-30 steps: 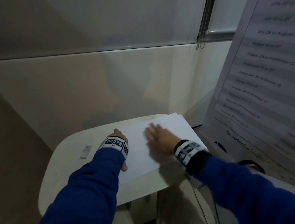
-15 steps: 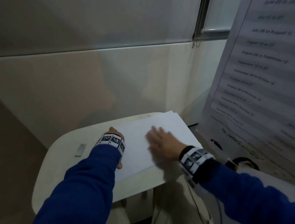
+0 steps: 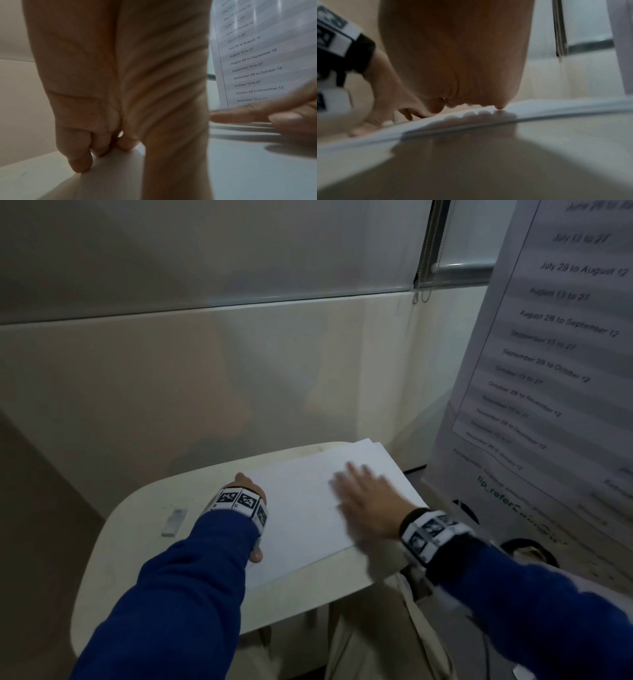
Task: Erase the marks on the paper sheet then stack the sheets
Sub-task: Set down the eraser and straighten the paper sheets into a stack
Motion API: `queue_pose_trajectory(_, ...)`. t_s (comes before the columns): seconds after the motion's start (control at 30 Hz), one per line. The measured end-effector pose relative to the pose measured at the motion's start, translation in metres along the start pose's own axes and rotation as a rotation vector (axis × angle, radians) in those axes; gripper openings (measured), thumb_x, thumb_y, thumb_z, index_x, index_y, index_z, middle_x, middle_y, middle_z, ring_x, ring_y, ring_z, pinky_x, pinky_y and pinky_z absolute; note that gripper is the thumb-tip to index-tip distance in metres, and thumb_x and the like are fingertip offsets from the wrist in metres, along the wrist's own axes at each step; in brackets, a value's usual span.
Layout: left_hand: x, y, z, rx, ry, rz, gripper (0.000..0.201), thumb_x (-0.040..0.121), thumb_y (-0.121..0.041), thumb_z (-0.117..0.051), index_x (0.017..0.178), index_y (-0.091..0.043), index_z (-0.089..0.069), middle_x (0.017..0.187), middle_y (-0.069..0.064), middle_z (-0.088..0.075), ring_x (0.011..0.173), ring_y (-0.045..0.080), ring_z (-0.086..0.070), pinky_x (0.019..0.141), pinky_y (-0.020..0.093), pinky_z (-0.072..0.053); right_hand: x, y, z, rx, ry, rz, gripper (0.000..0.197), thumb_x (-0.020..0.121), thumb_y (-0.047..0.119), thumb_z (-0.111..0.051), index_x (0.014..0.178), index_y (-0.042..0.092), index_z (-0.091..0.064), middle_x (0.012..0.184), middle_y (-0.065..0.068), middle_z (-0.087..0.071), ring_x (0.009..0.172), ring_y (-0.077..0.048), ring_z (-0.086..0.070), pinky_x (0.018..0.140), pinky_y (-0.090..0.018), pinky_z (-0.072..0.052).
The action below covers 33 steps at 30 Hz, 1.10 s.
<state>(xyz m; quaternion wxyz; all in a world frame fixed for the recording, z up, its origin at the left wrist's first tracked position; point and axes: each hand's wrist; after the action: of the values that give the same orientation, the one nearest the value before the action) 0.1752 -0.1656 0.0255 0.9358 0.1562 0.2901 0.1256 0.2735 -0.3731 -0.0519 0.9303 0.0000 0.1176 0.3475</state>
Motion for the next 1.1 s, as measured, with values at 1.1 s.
queue_pose_trajectory(1.1, 0.02, 0.008, -0.006, -0.143, 0.042, -0.017, 0.099, 0.087, -0.033, -0.077, 0.155, 0.003, -0.015, 0.163, 0.023, -0.002, 0.148, 0.037, -0.023, 0.114, 0.046, -0.036, 0.082, 0.069, 0.018, 0.021, 0.176, 0.124, 0.058, 0.104, 0.043, -0.031, 0.157, 0.027, -0.013, 0.166, -0.006, 0.0, 0.151, -0.028, -0.006, 0.12, -0.047, -0.011)
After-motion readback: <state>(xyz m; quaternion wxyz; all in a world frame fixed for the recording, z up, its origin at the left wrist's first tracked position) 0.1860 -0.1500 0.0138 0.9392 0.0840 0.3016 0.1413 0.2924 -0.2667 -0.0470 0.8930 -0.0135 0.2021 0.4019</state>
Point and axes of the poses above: each hand's wrist, its own x-axis towards the middle knuckle, its own z-axis out of the back of the hand, y = z × x
